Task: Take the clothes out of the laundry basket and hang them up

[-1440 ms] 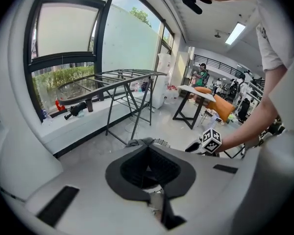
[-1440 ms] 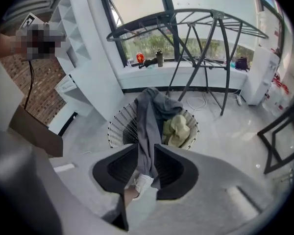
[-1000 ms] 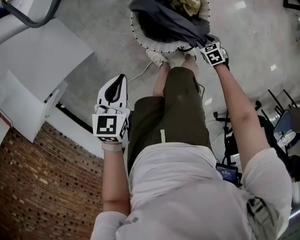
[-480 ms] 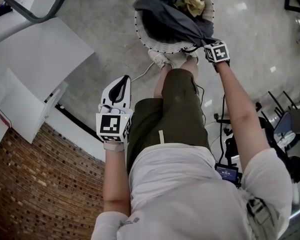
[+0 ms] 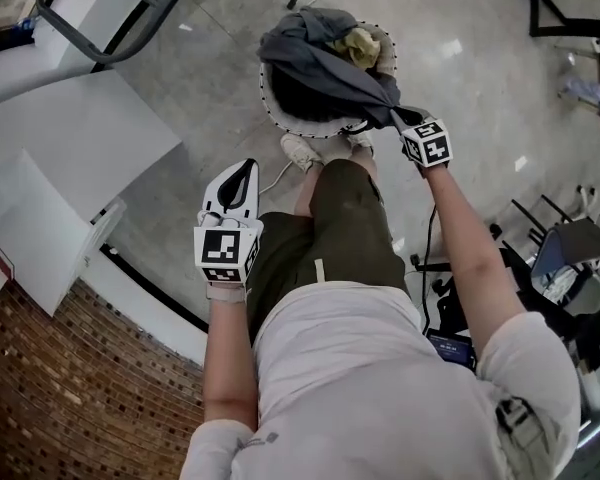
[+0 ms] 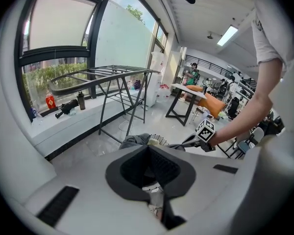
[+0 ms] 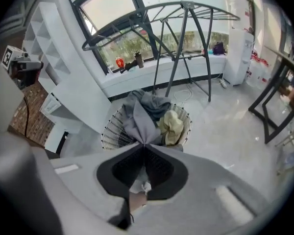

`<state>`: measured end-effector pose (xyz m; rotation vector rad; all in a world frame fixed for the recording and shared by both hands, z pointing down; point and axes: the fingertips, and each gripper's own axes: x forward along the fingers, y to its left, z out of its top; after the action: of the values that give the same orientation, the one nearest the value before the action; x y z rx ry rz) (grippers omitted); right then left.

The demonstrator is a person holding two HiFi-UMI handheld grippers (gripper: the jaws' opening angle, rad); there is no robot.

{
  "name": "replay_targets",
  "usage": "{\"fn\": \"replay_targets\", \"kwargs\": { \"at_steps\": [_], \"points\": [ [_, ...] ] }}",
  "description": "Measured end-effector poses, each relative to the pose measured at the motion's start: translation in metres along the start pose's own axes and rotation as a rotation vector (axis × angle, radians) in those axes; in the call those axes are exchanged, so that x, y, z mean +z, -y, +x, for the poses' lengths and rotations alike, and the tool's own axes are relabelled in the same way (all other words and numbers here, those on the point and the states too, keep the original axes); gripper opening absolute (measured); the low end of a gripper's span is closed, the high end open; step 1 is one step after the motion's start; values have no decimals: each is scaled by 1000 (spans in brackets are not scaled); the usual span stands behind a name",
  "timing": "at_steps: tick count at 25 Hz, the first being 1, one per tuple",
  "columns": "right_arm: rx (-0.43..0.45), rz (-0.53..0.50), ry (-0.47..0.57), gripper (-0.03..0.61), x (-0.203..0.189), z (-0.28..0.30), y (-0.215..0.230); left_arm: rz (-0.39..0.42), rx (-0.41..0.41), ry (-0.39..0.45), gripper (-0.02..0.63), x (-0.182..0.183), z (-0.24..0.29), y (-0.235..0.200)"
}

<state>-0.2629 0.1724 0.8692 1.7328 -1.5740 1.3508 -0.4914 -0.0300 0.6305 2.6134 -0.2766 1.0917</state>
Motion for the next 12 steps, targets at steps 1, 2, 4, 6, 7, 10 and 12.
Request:
{"fn": "replay_targets", "kwargs": {
  "at_steps": [1,2,4,6,7,10,12],
  "points": [
    [-11,-7,28,15,9,-12,-3,9,-5,8,2,4,-2,1],
    [-22,-9,61,15,19,-24,-7,18,-9,16,2,8,-4,1],
    [-38,-3,138,14,41,-49,-14,34,-19,35,2,14,-8,1],
    [-53,-2,215,14,63,-75,-23,50,-30,50,2,19,-12,3],
    [-63,-9,247,12,73,-87,-27,59,-35,56,2,21,-13,4],
    [-103,-35,330,8,102,-121,-35,83,-49,79,2,28,-15,5],
    [-120,-24,412,5,125,-147,-38,97,-60,102,2,36,-15,6]
  ]
}}
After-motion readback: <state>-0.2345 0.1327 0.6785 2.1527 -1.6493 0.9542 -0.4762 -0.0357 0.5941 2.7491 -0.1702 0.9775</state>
